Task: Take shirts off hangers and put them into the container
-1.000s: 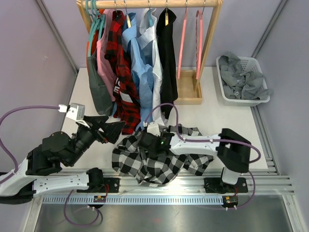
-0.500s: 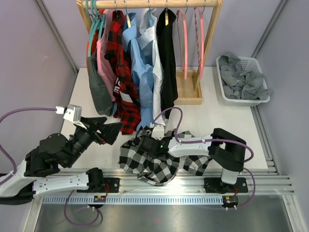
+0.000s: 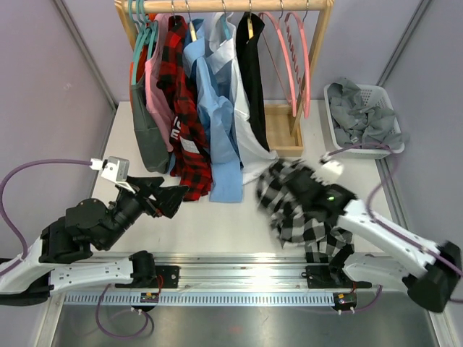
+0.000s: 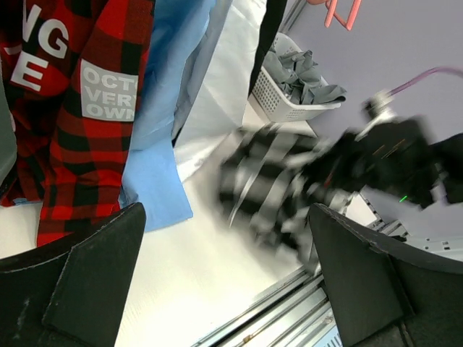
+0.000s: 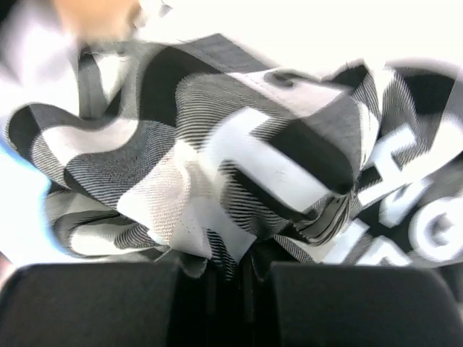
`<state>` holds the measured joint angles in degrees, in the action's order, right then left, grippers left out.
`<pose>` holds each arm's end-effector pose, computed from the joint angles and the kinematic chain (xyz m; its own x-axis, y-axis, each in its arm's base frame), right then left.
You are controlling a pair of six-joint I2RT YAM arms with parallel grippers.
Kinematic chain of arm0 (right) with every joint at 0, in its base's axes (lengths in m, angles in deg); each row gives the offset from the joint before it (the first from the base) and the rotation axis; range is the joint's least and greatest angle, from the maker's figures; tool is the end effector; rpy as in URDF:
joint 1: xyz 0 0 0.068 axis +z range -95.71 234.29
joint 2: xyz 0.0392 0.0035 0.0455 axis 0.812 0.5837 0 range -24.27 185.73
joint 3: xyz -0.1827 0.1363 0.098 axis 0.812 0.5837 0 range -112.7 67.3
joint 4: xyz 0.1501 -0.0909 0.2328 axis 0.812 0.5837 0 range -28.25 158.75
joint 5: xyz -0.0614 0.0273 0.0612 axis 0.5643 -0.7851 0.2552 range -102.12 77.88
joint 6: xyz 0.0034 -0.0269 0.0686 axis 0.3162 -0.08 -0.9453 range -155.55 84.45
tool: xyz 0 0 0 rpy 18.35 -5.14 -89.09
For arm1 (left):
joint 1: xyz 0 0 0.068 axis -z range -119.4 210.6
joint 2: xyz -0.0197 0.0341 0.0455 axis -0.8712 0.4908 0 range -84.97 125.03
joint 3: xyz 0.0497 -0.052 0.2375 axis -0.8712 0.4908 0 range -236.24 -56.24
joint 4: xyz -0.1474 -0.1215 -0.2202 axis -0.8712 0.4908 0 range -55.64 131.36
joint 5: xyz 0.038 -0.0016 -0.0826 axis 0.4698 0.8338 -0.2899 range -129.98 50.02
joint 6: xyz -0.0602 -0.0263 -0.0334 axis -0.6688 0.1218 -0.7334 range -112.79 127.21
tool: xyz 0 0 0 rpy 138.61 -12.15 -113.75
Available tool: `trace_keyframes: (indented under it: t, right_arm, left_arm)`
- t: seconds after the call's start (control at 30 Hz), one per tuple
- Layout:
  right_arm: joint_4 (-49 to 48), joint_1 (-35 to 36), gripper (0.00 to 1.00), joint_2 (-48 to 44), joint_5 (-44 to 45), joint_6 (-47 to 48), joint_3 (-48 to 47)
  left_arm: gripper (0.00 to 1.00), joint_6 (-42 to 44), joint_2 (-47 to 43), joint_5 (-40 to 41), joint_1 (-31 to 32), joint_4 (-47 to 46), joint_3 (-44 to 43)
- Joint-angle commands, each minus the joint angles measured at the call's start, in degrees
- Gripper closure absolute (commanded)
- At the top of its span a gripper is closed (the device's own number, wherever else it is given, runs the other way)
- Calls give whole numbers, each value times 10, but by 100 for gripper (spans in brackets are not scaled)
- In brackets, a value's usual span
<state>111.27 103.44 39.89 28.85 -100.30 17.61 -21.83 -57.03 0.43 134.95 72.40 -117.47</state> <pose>0.1954 0.1642 0.2087 -0.5971 0.3535 -0.7201 0.3682 0.9183 0.1454 0.0730 -0.1129 0.4172 -0.2908 -0.3319 -0.8974 0.4778 0.7622 -0.4368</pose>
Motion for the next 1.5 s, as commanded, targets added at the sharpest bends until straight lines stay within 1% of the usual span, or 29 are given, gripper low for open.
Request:
trace_keyframes:
  t: [0.0,0.03,0.07,0.13,0.17,0.2,0.23,0.3,0.37,0.4,0.43,0.5,0.57,0.6,0.63,0.7,0.73,0.8,0.83,0.87,0.9,0.93,0.97,1.17,1.2,1.23,1.3,1.4,1.47]
  right_arm:
    - [25,-88,100,-94,123,100,-60]
    - [13,-119,100,-100,123,158,-79]
    - [-8,-175,100,-102,113,183,-90]
    - [-28,-240,100,-98,91,248,-126]
    - [-66,-266,100,-94,63,274,-135]
    - [-85,-324,100,-83,46,293,-144]
    - [-101,-351,100,-72,25,321,-169]
    - [-124,-431,100,-24,-39,335,-208]
    - [-137,-478,100,17,-120,350,-283]
    - [-138,-516,100,62,-143,352,-314]
    - [-135,-527,100,86,-159,349,-385]
    - [-139,-542,100,150,-213,349,-460]
    - [-145,-554,100,196,-261,354,-584]
    - [-138,-556,100,248,-272,358,-635]
    - [-128,-559,100,277,-280,369,-750]
    - [-114,-563,100,360,-317,382,-865]
    - [-115,-568,100,385,-329,380,-968]
    - [-152,-596,100,442,-399,359,-1043]
    - [-181,-606,100,450,-437,319,-1066]
    - [-272,-625,100,451,-460,296,-1055]
    - [-329,-630,100,443,-473,276,-1033]
    - [-388,-633,100,437,-476,253,-985]
    - [-469,-635,100,435,-462,247,-974]
    - [-623,-643,100,482,-412,251,-999]
    - [-622,-648,100,509,-391,248,-1014]
    - [-610,-653,100,530,-390,246,-1067]
    - [-582,-657,100,580,-396,247,-1098]
    - [-597,-660,100,596,-400,244,-1038]
    - [-606,-660,100,599,-404,253,-965]
  left_arm:
    - [1,-15,14,-14,0,-2,-5]
    - [1,-16,16,-15,0,-3,-6]
    - [1,-16,18,-16,0,-3,-9]
    - [1,-15,21,-18,0,-4,-14]
    - [1,-12,25,-20,0,-6,-16]
    - [1,-11,26,-21,0,-7,-20]
    - [1,-9,27,-22,0,-8,-23]
    - [1,-5,34,-25,0,-7,-32]
    - [1,0,38,-31,0,-8,-37]
    - [1,2,42,-35,0,-9,-40]
    - [1,3,44,-37,0,-10,-43]
    - [1,9,48,-41,0,-13,-48]
    - [1,11,54,-42,0,-8,-61]
    - [1,10,55,-43,0,-8,-63]
    - [1,11,55,-45,0,-7,-64]
    - [1,8,55,-44,0,-4,-68]
    - [1,7,54,-43,0,0,-70]
    - [1,4,49,-36,0,5,-71]
    - [1,4,48,-35,0,8,-71]
    - [1,1,42,-31,0,11,-71]
    - [1,-1,40,-28,0,13,-72]
    - [1,-1,38,-26,0,15,-73]
    - [1,-3,34,-20,0,19,-74]
    - [1,-9,24,5,0,36,-74]
    - [1,-11,22,6,0,37,-72]
    - [1,-13,22,8,0,38,-72]
    - [1,-15,23,14,0,37,-66]
    - [1,-14,27,17,0,25,-58]
    - [1,-14,33,20,0,22,-57]
